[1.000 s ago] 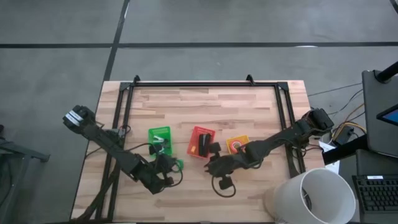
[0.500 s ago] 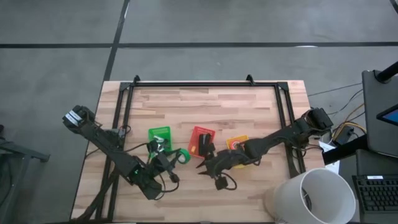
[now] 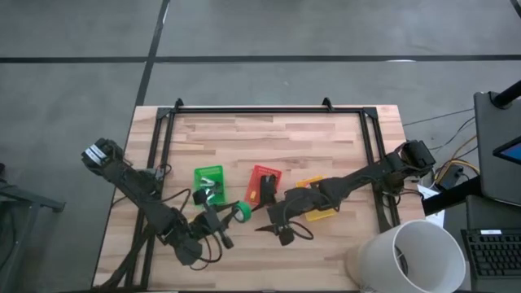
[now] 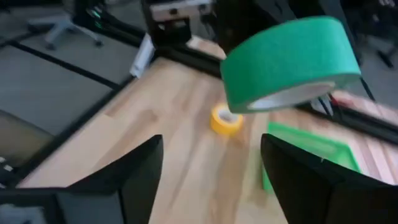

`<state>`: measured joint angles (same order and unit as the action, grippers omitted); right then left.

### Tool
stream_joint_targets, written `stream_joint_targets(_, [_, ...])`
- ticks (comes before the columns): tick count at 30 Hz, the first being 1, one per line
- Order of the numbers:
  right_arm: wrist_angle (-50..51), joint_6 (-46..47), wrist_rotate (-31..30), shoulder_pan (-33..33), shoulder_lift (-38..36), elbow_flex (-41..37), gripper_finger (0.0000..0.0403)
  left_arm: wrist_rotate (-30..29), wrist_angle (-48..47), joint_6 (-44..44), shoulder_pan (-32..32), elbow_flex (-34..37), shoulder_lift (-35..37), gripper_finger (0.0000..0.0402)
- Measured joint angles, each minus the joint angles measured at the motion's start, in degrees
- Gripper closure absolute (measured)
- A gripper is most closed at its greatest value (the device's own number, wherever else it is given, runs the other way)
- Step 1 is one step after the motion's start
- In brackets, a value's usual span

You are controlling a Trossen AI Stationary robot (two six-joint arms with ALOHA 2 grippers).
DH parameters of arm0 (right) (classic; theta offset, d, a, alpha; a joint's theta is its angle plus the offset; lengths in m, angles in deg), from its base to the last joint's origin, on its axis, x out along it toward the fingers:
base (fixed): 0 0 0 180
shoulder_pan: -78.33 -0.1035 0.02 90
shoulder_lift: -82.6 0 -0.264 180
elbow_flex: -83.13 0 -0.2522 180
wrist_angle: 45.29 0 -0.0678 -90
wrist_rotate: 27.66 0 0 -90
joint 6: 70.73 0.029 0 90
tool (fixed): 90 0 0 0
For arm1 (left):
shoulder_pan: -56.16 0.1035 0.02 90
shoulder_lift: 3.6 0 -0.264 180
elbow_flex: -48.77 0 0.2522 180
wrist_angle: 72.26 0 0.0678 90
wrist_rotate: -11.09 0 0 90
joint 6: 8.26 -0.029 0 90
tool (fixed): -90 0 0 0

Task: Pick and place Stapler, Stapler remover, tape
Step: Put the green tape into the yellow bin

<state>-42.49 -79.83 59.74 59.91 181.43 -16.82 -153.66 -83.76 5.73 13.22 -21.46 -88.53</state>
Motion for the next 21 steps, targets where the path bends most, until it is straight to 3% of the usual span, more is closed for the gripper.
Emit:
stream_joint_targets(10, [-10.28,-1.64,5.67,0.00,0.04,-0.04,0.0115,-1.20,4.22,-2.14,-1.07,0.20,0.04,0.0346])
stream_joint_targets(21, [-16.55,-1.28,5.63,0.05,0.02,-0.09,0.0157,-4.23,14.79,-10.17,0.27,0.31,-0.71,0.0344])
